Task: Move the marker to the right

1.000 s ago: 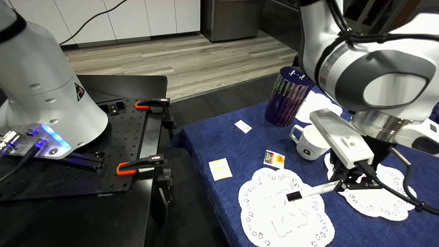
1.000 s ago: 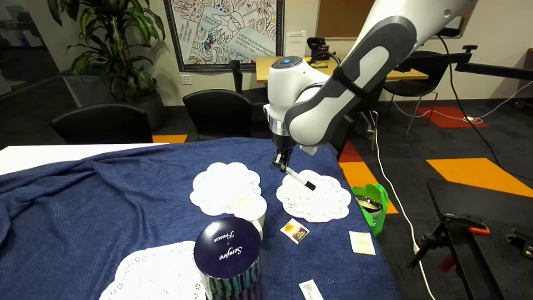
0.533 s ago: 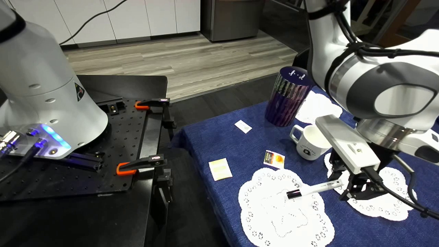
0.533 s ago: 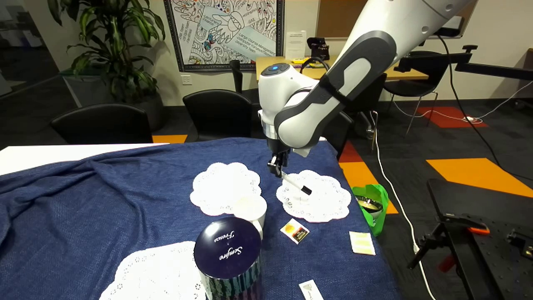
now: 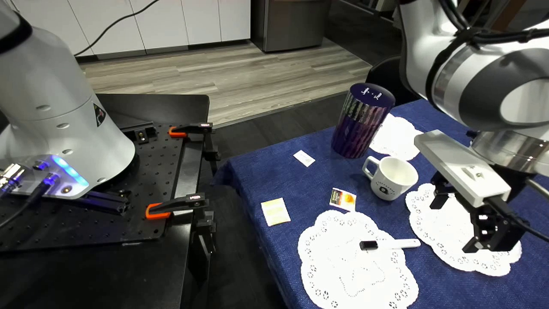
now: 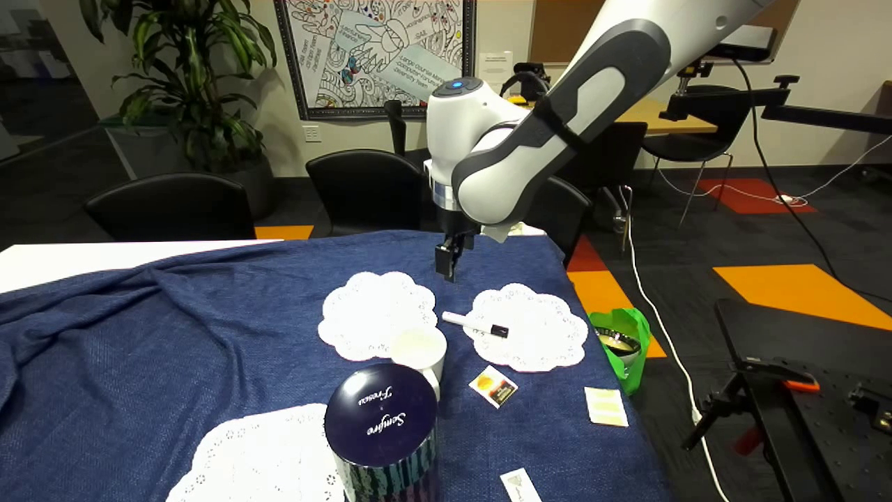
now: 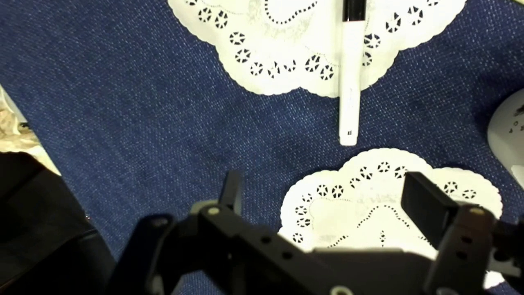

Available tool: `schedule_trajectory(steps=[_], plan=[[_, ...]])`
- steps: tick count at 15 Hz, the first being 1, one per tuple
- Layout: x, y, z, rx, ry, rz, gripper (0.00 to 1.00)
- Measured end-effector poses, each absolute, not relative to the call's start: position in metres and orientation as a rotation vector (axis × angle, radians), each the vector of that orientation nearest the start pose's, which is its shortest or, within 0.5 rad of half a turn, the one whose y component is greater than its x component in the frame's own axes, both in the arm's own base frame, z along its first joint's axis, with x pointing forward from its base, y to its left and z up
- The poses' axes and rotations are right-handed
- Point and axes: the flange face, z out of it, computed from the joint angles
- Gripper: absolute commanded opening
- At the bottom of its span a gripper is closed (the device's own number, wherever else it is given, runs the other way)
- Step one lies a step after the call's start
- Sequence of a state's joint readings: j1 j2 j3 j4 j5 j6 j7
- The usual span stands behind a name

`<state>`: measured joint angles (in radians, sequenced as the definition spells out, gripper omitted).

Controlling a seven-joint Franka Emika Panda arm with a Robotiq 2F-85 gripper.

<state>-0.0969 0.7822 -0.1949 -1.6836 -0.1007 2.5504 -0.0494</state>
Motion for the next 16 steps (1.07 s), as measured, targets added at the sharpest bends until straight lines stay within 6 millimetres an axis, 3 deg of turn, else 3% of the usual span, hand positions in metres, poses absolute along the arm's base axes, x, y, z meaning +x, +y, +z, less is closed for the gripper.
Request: schedule_trajectory(steps=[8, 16], plan=[[0.655, -0.163, 0.214, -3.354, 0.093, -0.181, 1.00], [0.604, -0.136, 0.288, -3.380, -0.087, -0.345, 1.00]])
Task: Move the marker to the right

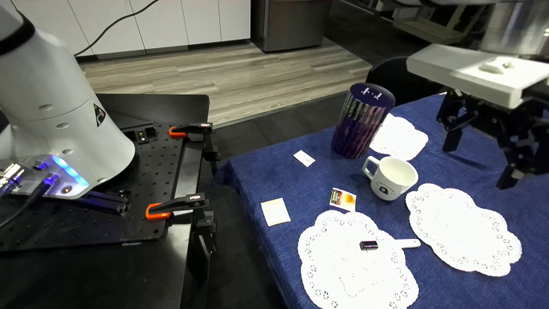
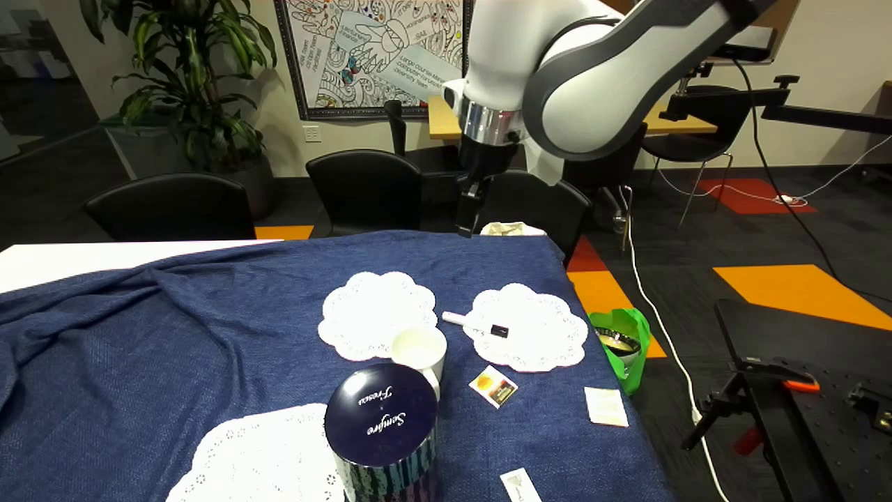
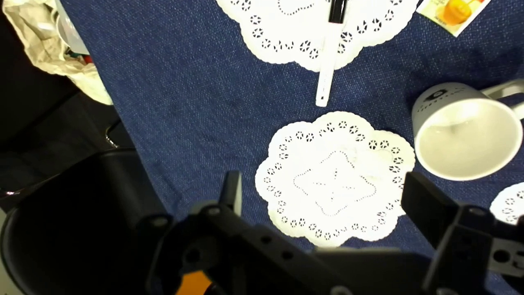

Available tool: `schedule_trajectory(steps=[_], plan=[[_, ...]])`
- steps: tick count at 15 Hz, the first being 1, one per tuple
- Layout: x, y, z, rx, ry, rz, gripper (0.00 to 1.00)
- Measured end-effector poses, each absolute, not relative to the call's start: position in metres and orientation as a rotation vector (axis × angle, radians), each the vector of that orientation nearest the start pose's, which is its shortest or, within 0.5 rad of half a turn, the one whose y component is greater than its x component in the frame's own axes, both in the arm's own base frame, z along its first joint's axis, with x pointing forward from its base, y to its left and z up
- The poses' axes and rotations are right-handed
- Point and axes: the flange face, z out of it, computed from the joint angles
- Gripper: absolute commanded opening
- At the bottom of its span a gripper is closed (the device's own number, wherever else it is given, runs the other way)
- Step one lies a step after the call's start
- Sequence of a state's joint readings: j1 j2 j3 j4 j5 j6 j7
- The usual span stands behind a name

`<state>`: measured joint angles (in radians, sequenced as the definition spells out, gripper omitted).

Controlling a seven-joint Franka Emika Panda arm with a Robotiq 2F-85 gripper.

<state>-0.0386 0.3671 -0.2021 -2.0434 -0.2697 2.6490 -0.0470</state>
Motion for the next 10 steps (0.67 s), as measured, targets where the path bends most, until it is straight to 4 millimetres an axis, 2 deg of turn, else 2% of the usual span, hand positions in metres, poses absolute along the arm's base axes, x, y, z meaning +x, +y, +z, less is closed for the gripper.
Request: schedule_trajectory(steps=[5, 10], plan=[[0.574, -0.127, 0.319, -3.334, -0.125, -0.546, 1.00], [0.558, -0.126, 0.328, -3.317, -0.174, -0.598, 1.00]])
